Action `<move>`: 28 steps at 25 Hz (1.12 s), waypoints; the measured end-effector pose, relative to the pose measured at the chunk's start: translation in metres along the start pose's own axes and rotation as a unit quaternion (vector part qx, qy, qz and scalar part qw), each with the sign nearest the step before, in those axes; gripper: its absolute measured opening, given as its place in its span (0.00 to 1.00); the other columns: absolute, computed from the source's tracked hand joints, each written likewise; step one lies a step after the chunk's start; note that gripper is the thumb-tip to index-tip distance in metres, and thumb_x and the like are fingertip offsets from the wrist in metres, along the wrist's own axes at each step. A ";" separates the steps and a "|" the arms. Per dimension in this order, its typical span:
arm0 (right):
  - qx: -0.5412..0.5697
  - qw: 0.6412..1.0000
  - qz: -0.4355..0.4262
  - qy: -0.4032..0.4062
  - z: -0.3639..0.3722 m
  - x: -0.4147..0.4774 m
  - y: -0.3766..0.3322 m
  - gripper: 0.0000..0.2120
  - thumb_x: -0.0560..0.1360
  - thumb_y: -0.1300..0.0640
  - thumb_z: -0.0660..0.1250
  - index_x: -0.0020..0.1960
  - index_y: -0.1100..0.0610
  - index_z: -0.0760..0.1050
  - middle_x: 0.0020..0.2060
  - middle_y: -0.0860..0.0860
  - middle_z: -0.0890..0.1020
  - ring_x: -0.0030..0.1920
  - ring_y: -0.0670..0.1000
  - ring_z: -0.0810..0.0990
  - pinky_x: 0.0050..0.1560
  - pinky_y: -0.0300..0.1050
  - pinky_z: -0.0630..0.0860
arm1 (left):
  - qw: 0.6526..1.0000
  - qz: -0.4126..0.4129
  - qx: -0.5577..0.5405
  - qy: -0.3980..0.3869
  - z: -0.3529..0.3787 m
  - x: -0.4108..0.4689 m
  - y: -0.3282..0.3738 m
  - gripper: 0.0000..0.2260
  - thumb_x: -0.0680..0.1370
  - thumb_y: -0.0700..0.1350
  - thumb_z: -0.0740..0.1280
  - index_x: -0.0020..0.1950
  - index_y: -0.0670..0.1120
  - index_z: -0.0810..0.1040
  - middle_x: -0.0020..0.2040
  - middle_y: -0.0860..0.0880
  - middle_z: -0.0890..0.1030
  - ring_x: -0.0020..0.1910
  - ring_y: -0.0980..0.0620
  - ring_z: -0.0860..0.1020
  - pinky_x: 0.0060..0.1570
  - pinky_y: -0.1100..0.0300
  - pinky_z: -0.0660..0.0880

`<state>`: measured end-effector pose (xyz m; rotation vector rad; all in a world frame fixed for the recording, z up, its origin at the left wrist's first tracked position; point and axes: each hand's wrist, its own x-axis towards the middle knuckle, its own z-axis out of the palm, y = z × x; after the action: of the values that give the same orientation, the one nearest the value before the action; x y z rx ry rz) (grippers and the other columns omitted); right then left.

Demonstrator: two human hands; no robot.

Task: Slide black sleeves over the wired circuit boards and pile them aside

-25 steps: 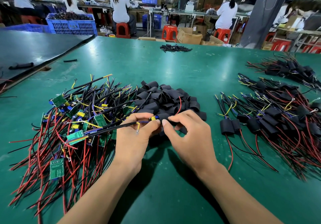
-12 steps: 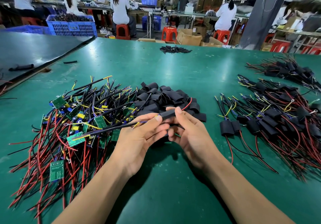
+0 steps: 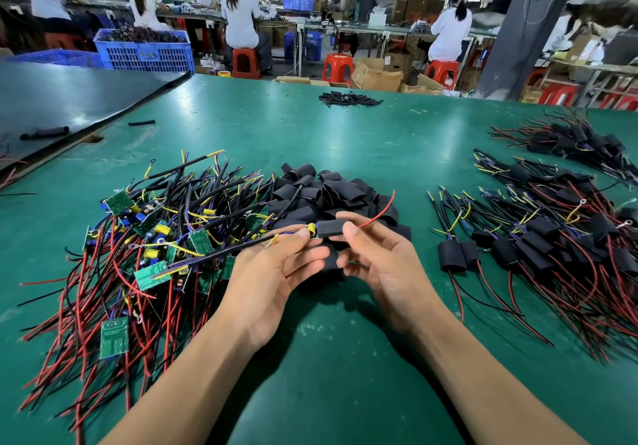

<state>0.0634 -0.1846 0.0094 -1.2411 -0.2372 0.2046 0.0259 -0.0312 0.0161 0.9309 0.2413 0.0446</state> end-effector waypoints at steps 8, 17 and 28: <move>-0.054 0.998 -0.023 -0.021 0.000 -0.002 -0.001 0.16 0.72 0.49 0.71 0.59 0.50 0.83 0.38 0.52 0.82 0.37 0.49 0.78 0.39 0.38 0.74 | 0.999 0.021 0.040 -0.010 -0.002 0.000 -0.002 0.10 0.67 0.48 0.74 0.45 0.47 0.87 0.44 0.43 0.85 0.38 0.49 0.84 0.37 0.60 0.81; -0.139 0.988 -0.072 -0.012 0.004 -0.006 0.006 0.14 0.76 0.53 0.71 0.60 0.43 0.81 0.33 0.50 0.81 0.35 0.47 0.78 0.40 0.37 0.74 | 0.997 0.045 0.056 -0.008 -0.003 0.000 -0.006 0.08 0.68 0.44 0.75 0.46 0.48 0.86 0.40 0.45 0.84 0.39 0.51 0.83 0.40 0.61 0.80; -0.159 0.985 -0.071 -0.007 0.003 -0.005 0.007 0.13 0.77 0.59 0.71 0.60 0.46 0.81 0.31 0.47 0.80 0.32 0.46 0.77 0.38 0.35 0.73 | 0.997 0.037 0.064 -0.013 -0.005 0.003 -0.006 0.13 0.69 0.47 0.74 0.53 0.48 0.85 0.43 0.48 0.84 0.39 0.53 0.82 0.37 0.64 0.77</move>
<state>0.0580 -0.1811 0.0030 -1.5331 -0.3802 0.0523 0.0272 -0.0305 0.0079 1.0663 0.1869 0.0855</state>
